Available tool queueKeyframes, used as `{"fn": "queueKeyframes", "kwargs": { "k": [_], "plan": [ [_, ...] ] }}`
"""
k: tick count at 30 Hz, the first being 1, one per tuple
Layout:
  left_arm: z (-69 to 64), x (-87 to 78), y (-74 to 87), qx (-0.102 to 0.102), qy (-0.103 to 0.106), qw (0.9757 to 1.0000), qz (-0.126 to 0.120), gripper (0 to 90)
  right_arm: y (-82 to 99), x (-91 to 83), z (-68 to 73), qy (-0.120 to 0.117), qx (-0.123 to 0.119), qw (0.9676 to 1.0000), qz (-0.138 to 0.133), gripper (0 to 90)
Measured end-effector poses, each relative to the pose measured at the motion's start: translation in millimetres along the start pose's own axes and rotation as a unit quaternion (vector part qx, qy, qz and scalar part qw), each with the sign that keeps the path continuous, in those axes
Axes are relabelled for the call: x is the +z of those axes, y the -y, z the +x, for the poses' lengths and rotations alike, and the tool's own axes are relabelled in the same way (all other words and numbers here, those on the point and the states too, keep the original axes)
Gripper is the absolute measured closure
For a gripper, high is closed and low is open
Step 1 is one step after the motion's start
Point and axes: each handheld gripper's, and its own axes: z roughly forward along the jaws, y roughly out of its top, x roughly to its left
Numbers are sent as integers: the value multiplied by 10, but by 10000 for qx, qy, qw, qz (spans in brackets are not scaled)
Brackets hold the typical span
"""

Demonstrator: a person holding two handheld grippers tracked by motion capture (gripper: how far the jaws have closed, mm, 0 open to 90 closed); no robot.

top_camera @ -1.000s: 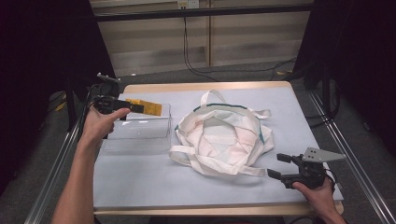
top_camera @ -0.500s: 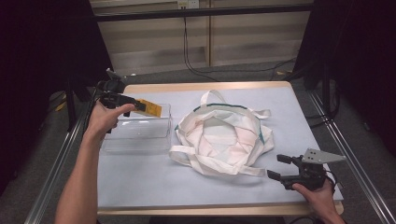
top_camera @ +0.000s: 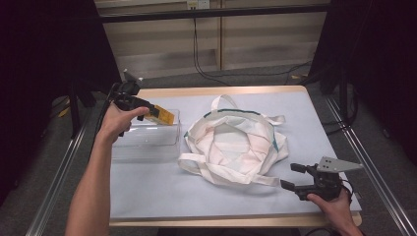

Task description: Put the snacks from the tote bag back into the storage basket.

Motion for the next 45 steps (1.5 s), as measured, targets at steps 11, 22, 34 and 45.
{"fn": "queueKeyframes", "kwargs": {
  "k": [11,22,34,45],
  "plan": [
    [-145,106,-113,-12,-194,9996,212,278,-4,8,2,-31,-14,10000,-2,233],
    [-209,178,-237,-270,-373,9983,345,278,-4,8,2,-46,-10,10000,4,233],
    [-253,300,-336,-485,-536,9963,473,278,-7,17,-3,-59,-10,10000,4,232],
    [-253,436,-362,-802,-626,9937,480,278,-4,13,-2,-75,-25,10000,16,232]
  ]
}}
